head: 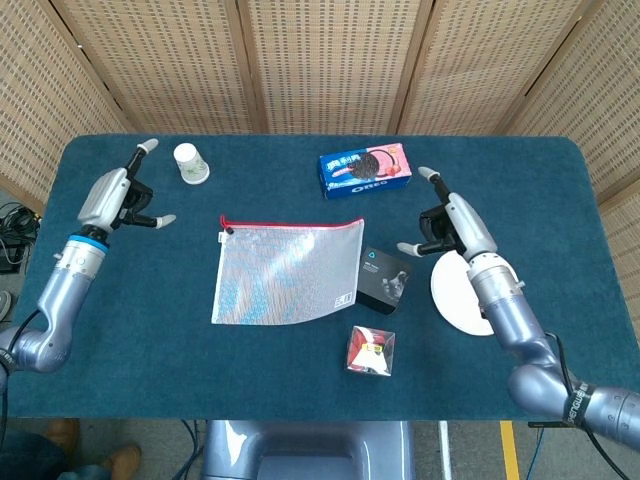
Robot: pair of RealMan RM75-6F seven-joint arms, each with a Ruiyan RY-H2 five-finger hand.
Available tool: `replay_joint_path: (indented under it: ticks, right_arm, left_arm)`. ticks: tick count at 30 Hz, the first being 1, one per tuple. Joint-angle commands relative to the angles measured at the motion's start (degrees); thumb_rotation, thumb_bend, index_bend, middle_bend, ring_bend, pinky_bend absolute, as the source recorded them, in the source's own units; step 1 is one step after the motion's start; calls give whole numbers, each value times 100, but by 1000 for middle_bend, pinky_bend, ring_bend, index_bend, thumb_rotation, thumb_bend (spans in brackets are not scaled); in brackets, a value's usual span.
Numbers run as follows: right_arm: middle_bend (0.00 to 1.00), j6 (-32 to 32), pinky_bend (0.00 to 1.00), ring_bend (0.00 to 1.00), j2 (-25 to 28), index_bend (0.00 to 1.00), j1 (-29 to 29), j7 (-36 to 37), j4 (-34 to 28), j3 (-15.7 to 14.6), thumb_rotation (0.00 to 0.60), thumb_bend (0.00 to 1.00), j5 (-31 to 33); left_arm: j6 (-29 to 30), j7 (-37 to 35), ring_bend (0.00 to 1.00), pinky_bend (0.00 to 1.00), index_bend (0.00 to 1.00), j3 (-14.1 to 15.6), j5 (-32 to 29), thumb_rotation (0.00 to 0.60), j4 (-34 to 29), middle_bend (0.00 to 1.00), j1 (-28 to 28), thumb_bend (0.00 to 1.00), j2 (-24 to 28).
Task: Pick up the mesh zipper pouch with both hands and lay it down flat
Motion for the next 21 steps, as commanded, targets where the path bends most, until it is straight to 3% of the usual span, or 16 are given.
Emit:
replay_joint_path:
  ticks: [1,3,4,5,6,8,10,14,18,21]
  right_arm:
    - [770,859,959,777,137,82,-555,-381,85,-426,600,0,-1106]
    - [645,1153,781,661,132,83,-715,-506,214,-575,600,0,-1519]
    - [542,1306,610,555,128,80,-798,-576,291,-658,600,0,-1735]
    - [428,1452,428,429,127,77,-880,-647,371,-748,600,0,-1953]
    - [350,1590,311,338,131,74,-962,-715,449,-839,600,0,-2166]
    - [159,2044,60,107,208,65,-1285,-985,709,-1202,600,0,-2859]
    - [64,2554,0,18,282,50,-1657,-1257,949,-1544,600,0,-3415]
    - [0,3308,0,0,304,10,-2302,-1501,1350,-2008,600,0,-4081]
    - [0,3925,0,0,273,0,-2916,-1709,1598,-2338,600,0,-4403]
    - [0,4227,0,0,213,0,-3220,-1745,1722,-2412,600,0,-4482]
  left_arm:
    - [538,405,469,595,0,162,185,588,-287,415,338,0,258]
    - [704,636,178,291,0,247,218,581,-378,123,468,0,373]
    - [799,773,72,164,0,289,228,579,-428,34,537,0,432]
    - [901,915,31,100,0,329,234,579,-486,9,610,0,489]
    - [1006,1059,2,35,0,369,236,579,-550,0,687,0,548]
    - [1455,1744,0,0,0,566,208,582,-884,0,1056,0,840]
    - [1763,2336,0,0,0,812,139,590,-1282,0,1428,0,1162]
    - [2339,2992,0,0,0,1236,162,600,-1925,0,2067,0,1573]
    - [3047,2998,0,0,0,1681,560,600,-2093,0,2738,0,1599]
    - [3374,2876,0,0,0,1870,847,600,-2024,0,3032,0,1508]
